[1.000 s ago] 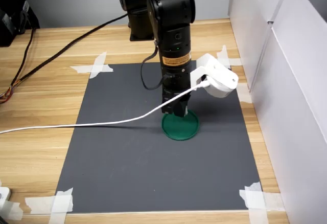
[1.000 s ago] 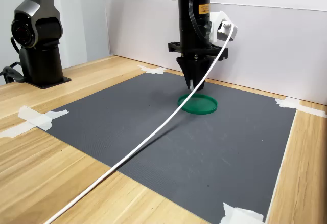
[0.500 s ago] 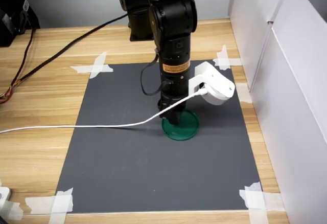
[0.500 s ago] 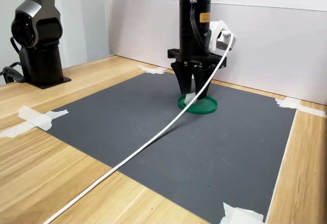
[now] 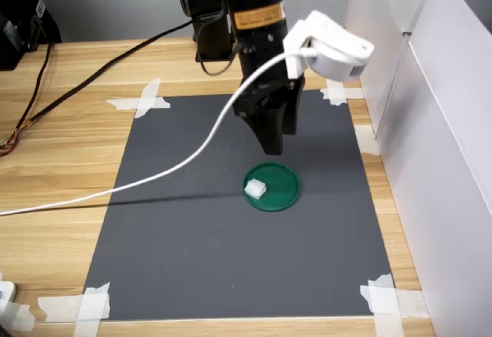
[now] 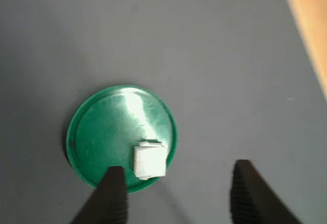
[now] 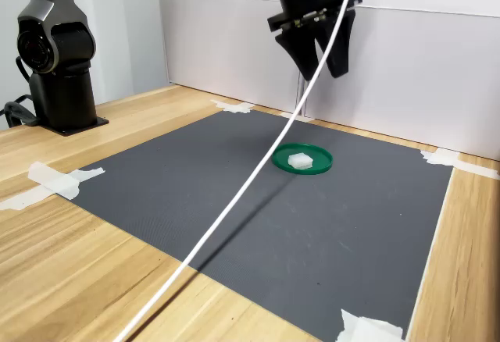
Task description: Grasp a white terminal and put it in the green lid.
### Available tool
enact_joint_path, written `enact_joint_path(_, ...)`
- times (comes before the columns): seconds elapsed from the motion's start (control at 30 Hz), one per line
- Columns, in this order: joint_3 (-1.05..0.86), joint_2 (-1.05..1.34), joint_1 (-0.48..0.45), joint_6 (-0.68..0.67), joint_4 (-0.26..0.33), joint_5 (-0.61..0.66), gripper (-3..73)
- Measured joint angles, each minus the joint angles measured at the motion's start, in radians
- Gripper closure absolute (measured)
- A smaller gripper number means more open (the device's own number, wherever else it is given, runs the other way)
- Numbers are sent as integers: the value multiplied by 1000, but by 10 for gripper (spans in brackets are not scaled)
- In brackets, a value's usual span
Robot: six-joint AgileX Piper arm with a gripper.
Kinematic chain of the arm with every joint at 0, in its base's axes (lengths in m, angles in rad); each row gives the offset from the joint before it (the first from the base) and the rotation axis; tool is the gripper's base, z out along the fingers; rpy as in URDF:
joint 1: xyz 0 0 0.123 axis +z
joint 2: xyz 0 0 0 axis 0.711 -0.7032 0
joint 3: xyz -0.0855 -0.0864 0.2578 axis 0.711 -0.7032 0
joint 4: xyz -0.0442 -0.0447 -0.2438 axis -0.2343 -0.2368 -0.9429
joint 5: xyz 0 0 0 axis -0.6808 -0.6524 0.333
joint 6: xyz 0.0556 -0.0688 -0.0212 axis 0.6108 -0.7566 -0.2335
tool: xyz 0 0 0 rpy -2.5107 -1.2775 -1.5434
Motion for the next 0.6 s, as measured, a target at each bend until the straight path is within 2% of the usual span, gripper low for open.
enact_joint_path(0.13, -30, 94, -15, 72, 24, -31, 435)
enact_joint_path(0.2, -69, 155, -50, 120, 47, -92, 576)
enact_joint_path(0.27, -125, 221, -97, 181, 59, -182, 666)
enact_joint_path(0.33, -197, 303, -154, 276, 59, -311, 699)
enact_joint_path(0.47, -345, 474, -254, 521, 59, -566, 713)
enact_joint_path(0.6, -487, 658, -325, 680, 59, -644, 715)
